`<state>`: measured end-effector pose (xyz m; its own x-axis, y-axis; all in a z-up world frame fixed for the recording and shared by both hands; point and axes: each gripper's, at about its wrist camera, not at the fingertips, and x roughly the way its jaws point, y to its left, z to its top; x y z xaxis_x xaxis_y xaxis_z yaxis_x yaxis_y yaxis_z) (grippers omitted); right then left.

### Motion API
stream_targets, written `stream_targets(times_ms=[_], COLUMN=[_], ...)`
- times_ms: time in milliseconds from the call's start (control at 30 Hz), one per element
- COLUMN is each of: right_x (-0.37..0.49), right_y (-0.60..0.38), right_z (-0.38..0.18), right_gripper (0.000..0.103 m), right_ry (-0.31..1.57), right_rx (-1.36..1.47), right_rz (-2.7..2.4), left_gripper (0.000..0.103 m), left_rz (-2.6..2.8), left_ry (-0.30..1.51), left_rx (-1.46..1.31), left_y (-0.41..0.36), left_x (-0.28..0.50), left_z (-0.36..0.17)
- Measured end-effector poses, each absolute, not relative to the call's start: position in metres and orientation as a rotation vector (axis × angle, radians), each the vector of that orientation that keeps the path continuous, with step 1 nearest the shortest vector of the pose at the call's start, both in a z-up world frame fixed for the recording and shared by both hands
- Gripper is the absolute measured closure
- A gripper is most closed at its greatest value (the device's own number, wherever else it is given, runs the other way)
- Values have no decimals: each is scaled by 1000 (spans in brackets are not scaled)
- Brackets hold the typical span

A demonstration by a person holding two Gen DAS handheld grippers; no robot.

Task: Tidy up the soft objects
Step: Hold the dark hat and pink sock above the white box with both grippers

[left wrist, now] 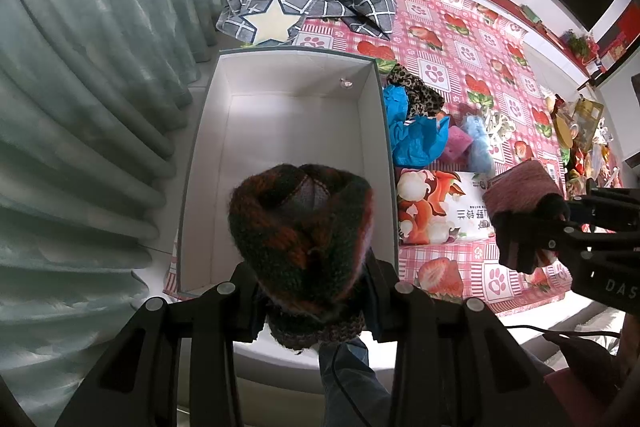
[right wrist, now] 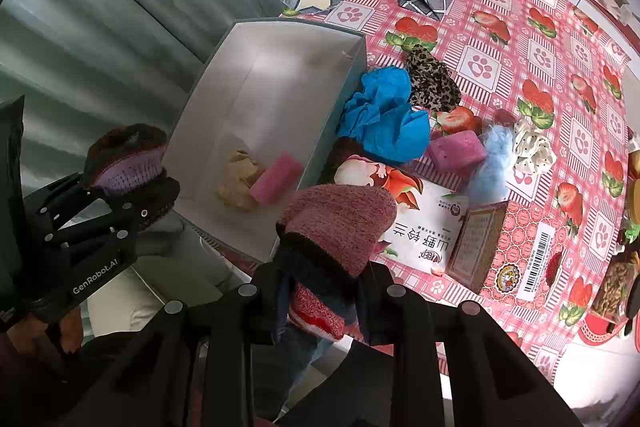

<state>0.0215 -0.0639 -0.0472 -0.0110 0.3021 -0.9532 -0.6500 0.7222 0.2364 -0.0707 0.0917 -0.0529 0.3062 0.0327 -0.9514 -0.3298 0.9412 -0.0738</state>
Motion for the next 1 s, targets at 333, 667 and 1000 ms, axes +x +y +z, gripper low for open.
stream_targets(times_ms=[333, 667, 1000], right_x=[23, 25, 26], right_y=[-65, -68, -68], right_z=[-47, -48, -49], right_gripper=[75, 75, 75], right_ry=[1391, 1390, 1394], right_rx=[-309, -302, -300], right_rz=[772, 770, 767], left_gripper=[62, 62, 62], left_rz=[235, 233, 232], left_ry=[1242, 1243, 1244], left_rx=[-264, -262, -263], left_y=[88, 87, 88], left_x=[-67, -65, -64], left_z=[-54, -54, -55])
